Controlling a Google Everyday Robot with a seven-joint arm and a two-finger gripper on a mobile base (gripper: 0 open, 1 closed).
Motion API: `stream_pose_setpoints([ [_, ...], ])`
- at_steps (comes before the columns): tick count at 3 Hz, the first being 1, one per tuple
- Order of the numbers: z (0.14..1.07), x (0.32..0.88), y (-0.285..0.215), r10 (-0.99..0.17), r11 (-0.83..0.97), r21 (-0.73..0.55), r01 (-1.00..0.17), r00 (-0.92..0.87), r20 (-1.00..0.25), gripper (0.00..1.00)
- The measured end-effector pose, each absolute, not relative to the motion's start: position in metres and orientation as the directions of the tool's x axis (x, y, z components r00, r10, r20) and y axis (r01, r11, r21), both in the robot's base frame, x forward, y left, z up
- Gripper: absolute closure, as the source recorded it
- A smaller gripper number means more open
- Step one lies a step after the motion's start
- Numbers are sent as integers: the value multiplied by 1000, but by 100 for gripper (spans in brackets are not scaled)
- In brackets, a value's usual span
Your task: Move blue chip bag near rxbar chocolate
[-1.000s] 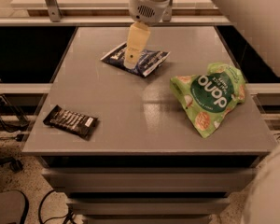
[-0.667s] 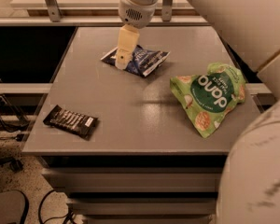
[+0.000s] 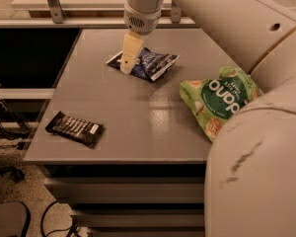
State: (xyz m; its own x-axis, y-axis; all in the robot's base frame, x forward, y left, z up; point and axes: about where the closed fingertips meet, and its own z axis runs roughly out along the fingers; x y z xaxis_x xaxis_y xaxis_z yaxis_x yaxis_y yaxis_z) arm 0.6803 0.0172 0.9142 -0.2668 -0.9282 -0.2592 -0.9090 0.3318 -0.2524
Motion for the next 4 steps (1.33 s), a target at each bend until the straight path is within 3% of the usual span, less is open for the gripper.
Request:
stream_pose_setpoints([
  [2, 888, 705, 12, -925, 355, -230, -906, -303, -231, 0],
  [3, 873, 710, 14, -928, 348, -216, -912, -302, -219, 16],
  [4, 859, 711, 15, -931, 341, -204, -917, -300, -207, 47],
])
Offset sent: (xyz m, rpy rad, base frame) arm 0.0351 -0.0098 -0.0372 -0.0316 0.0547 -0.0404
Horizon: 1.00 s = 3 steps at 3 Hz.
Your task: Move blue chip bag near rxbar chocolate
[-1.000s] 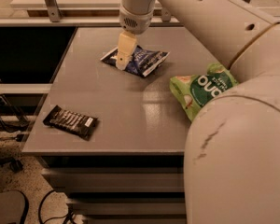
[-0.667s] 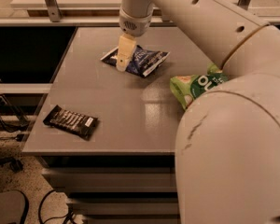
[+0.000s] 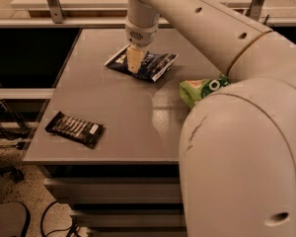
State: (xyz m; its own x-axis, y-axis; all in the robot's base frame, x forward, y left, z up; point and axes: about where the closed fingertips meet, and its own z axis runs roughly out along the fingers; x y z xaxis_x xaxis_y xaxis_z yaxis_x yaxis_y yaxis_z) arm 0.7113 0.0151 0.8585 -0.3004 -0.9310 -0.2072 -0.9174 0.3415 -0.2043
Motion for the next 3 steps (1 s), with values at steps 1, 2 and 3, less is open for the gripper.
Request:
stream_pose_setpoints([
  [1, 852, 710, 13, -933, 338, -198, -920, -300, -201, 70],
  [2, 859, 707, 9, -936, 328, -217, -919, -284, -209, 94],
  [3, 881, 704, 6, -938, 305, -239, -922, -247, -245, 100],
])
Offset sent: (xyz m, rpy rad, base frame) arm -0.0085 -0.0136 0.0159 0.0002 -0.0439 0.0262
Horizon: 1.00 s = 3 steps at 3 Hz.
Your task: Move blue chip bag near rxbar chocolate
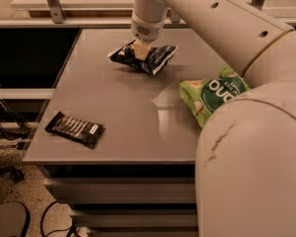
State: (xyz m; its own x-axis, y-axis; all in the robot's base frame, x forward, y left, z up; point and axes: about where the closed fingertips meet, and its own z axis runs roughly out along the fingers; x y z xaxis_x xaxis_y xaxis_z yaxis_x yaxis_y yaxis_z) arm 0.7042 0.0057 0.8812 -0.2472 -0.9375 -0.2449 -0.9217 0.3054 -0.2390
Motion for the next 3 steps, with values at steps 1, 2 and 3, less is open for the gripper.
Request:
stream_pose_setpoints([
  [1, 908, 697, 4, -944, 248, -243, -938, -177, -280, 100],
  [2, 934, 680, 8, -953, 128, -234, -964, -54, -300, 100],
  [3, 947, 654, 14, -949, -2, -222, -975, 72, -308, 100],
])
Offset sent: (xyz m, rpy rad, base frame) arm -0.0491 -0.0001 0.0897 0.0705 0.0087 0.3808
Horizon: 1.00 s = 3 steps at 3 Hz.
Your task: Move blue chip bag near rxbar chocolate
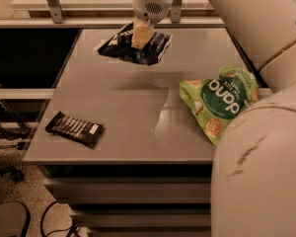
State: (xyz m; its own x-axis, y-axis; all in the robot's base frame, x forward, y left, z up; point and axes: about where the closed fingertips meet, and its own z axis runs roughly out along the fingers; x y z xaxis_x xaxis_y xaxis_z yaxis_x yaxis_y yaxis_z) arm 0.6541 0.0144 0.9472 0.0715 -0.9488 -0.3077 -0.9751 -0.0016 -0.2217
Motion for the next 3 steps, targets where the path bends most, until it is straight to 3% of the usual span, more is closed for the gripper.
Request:
stream_pose_setpoints([
  [2, 942, 585, 43, -902, -238, -187, -953, 288, -321, 100],
  [3, 942, 586, 44, -901, -237, -191, -953, 289, -323, 100],
])
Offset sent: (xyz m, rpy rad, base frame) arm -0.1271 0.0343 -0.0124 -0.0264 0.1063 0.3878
